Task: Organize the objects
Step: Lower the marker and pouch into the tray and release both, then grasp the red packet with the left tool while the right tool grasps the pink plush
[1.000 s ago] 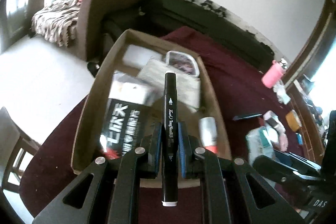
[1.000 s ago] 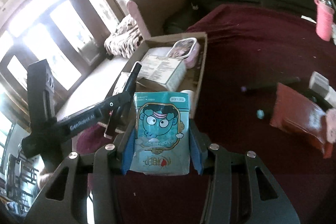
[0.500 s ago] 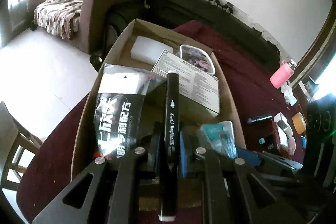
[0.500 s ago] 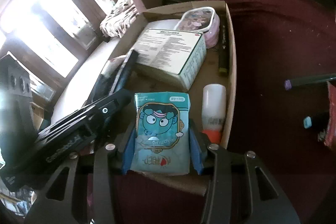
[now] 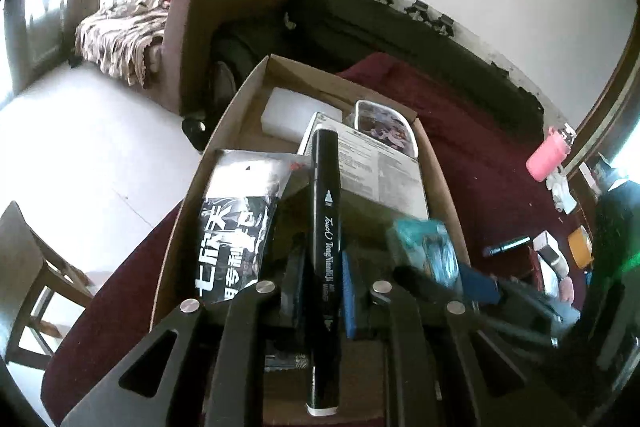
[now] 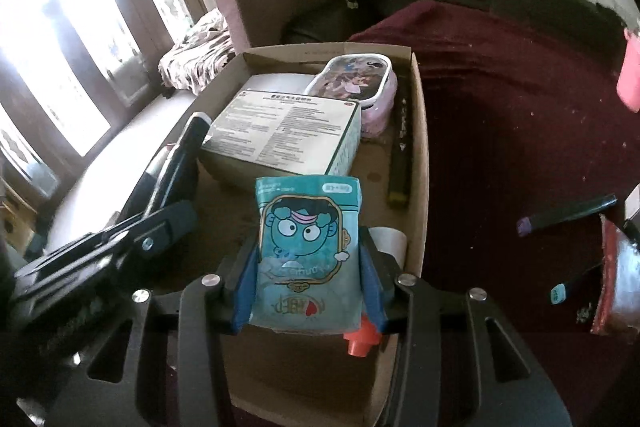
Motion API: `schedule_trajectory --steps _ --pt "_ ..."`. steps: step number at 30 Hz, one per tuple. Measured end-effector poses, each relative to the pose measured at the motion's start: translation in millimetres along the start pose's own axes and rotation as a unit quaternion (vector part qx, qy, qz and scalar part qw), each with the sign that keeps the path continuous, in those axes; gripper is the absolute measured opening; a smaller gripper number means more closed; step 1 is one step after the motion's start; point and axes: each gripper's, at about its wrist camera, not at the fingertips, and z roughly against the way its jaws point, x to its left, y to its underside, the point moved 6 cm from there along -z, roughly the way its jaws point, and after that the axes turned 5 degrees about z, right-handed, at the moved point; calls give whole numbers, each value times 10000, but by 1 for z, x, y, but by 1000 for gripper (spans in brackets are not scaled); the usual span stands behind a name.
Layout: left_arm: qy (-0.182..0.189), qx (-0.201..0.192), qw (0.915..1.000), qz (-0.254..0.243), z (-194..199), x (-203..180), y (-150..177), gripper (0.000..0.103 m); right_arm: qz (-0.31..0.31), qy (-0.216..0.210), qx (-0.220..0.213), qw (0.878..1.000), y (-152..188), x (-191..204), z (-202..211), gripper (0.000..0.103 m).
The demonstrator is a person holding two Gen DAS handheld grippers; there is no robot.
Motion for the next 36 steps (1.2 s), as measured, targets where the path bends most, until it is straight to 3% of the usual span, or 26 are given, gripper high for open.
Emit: schedule_trajectory --steps 6,12,15,22,26,32,34,36 --pt "190 65 9998 -52 1 -10 9 13 219 -219 177 9994 9 8 7 51" --pt "282 5 9996 -51 17 -15 10 31 336 -253 37 9991 19 10 26 52" --pt "331 -49 9994 -77 26 -19 10 31 448 -107 19 9989 20 10 32 55" --pt "449 -123 9984 -333 41 -41 12 31 65 -518 -278 9982 26 -8 72 55" --pt "594 -79 9960 -670 43 -68 19 35 -287 -642 -379 9968 35 -37 99 55" --pt "950 195 9833 -1540 36 -133 44 39 -898 -612 -507 9928 56 -108 143 55" --pt "1132 286 9737 -1954 32 -163 55 51 -1112 -377 -627 9911 64 -142 161 55" --pt "1364 438 9617 -2337 24 -196 65 55 -1348 -146 -774 9877 70 -176 176 60"
